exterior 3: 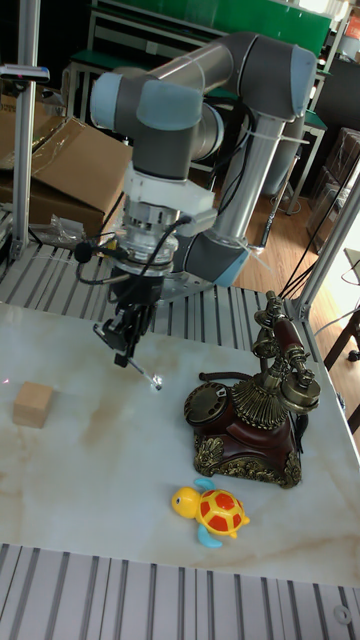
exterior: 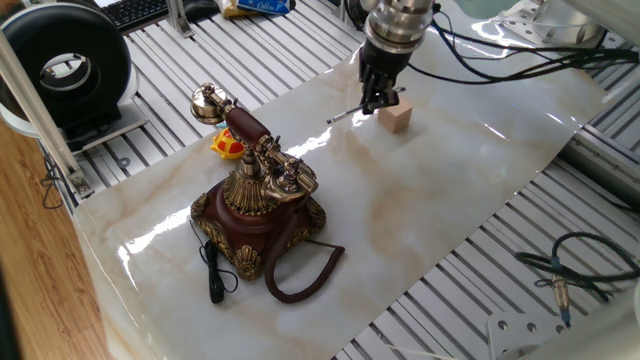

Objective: Dial a number on an old rotary phone

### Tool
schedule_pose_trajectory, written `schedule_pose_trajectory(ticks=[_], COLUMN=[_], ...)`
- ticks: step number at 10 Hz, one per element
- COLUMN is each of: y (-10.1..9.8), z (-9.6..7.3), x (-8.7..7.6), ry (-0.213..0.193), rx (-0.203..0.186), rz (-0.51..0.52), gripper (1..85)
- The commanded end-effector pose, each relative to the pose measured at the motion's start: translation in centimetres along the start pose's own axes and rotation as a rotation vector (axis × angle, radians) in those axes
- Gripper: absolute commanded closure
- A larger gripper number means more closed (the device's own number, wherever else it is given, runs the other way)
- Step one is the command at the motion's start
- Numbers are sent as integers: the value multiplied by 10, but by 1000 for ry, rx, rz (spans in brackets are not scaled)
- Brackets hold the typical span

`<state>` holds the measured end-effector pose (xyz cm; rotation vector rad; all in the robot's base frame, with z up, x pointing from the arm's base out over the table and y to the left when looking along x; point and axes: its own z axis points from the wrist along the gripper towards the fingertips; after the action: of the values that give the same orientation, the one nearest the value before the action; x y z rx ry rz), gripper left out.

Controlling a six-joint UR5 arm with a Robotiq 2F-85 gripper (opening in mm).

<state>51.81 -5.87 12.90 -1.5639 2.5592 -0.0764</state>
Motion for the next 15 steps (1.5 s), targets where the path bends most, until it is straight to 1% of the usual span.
schedule_pose_trajectory(ticks=[1, 2, 3, 4, 5, 6, 7, 8, 9, 10, 11, 13, 14, 15], y=[25, 21, 22, 28, 34, 39, 50, 53, 50, 49, 50, 49, 49, 54], z=[-12, -12, -12, -12, -10, -11, -14, -11, -9, -9, -9, -9, -10, -9], x=[-27, -23, -20, -19, -22, -28, -37, -42, -40, -41, -42, -39, -37, -47], ry=[-30, -19, -7, -4, -10, 0, -6, -7, -2, -7, -10, 2, -5, -23], rx=[4, 21, 17, -5, -28, -24, -28, -30, -33, -45, -49, -45, -56, -66], rz=[83, 83, 67, 66, 101, 116, 140, 148, 146, 137, 137, 125, 111, 115], gripper=[843, 843, 843, 843, 843, 843, 843, 843, 843, 843, 843, 843, 843, 843])
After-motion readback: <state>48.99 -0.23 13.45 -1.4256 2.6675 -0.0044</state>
